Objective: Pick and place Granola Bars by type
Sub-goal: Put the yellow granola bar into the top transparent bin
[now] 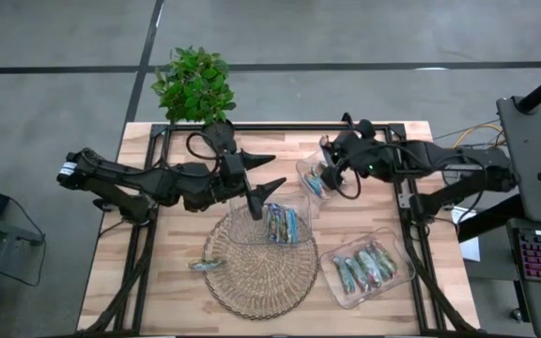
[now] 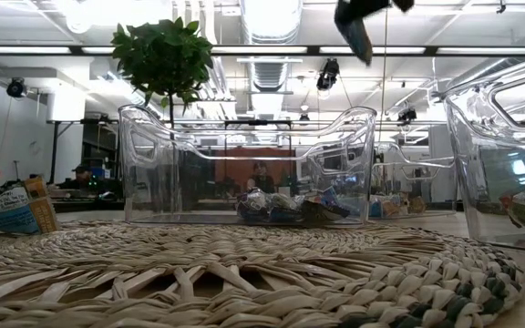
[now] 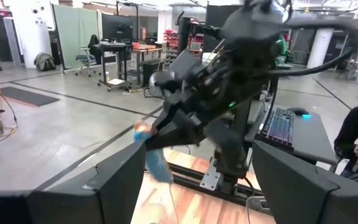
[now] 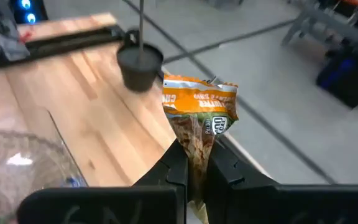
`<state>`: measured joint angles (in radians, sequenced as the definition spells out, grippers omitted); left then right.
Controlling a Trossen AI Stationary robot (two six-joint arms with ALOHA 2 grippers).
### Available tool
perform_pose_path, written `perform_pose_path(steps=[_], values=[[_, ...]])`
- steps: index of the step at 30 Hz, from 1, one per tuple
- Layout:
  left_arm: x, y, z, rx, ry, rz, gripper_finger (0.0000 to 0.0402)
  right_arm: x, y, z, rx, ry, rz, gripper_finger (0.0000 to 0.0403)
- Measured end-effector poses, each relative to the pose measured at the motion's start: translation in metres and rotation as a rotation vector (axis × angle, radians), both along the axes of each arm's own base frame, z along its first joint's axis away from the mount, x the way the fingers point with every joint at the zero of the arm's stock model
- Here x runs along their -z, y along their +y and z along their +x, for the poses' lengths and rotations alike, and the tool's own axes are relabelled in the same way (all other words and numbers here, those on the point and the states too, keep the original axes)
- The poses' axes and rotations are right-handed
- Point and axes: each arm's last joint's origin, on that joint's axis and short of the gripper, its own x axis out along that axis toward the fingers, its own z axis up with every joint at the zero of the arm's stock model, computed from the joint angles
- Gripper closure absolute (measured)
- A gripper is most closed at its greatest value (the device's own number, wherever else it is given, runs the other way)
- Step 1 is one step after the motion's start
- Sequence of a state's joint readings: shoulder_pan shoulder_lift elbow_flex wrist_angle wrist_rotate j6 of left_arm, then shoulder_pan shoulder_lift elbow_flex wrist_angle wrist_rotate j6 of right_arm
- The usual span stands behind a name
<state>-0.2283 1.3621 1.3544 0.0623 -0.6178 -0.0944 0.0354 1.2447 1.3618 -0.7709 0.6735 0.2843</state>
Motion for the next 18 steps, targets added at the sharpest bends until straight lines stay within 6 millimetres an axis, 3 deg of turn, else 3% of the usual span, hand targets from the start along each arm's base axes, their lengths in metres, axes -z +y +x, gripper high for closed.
perform_pose_path(steps=[18], values=[[0.0, 0.0, 0.0, 0.002, -0.004, -0.007, 0.0127, 0.115, -0.084, -0.022, 0.063, 0.209, 0.277, 0.0392]])
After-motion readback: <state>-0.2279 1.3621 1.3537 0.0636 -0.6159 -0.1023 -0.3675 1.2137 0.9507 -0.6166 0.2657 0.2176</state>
